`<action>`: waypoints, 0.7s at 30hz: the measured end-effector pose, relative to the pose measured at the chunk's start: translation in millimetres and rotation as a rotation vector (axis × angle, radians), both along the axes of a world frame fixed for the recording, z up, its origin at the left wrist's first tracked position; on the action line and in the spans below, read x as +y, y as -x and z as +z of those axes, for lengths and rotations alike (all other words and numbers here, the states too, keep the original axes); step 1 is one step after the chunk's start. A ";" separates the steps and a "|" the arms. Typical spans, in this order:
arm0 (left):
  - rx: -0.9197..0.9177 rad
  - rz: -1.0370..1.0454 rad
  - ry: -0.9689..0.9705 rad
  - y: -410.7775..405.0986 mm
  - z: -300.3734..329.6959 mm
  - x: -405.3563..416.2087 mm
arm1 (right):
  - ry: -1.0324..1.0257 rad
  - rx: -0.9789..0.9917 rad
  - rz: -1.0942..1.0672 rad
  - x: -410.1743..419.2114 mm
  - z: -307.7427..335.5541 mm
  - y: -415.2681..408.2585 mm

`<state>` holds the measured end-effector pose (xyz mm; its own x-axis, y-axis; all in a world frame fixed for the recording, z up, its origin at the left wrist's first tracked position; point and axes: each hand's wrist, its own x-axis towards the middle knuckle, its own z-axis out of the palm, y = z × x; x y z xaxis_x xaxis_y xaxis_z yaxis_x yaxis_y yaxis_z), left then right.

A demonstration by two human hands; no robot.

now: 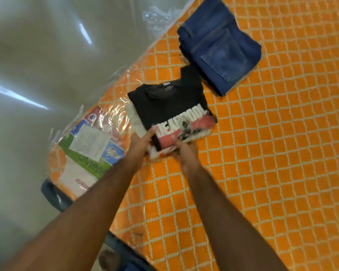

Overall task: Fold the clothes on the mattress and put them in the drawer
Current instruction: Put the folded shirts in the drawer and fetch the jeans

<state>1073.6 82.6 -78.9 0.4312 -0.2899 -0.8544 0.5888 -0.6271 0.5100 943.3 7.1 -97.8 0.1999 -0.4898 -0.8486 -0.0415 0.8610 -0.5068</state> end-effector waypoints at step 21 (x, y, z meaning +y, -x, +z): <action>0.263 -0.355 -0.108 -34.4 -5.4 117.5 | -0.150 0.010 0.539 -14.4 17.0 64.1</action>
<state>1108.0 200.1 -84.3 0.0857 -0.2841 -0.9550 0.4284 -0.8548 0.2927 879.2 -7.3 -80.8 0.3803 -0.1941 -0.9043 -0.4997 0.7796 -0.3775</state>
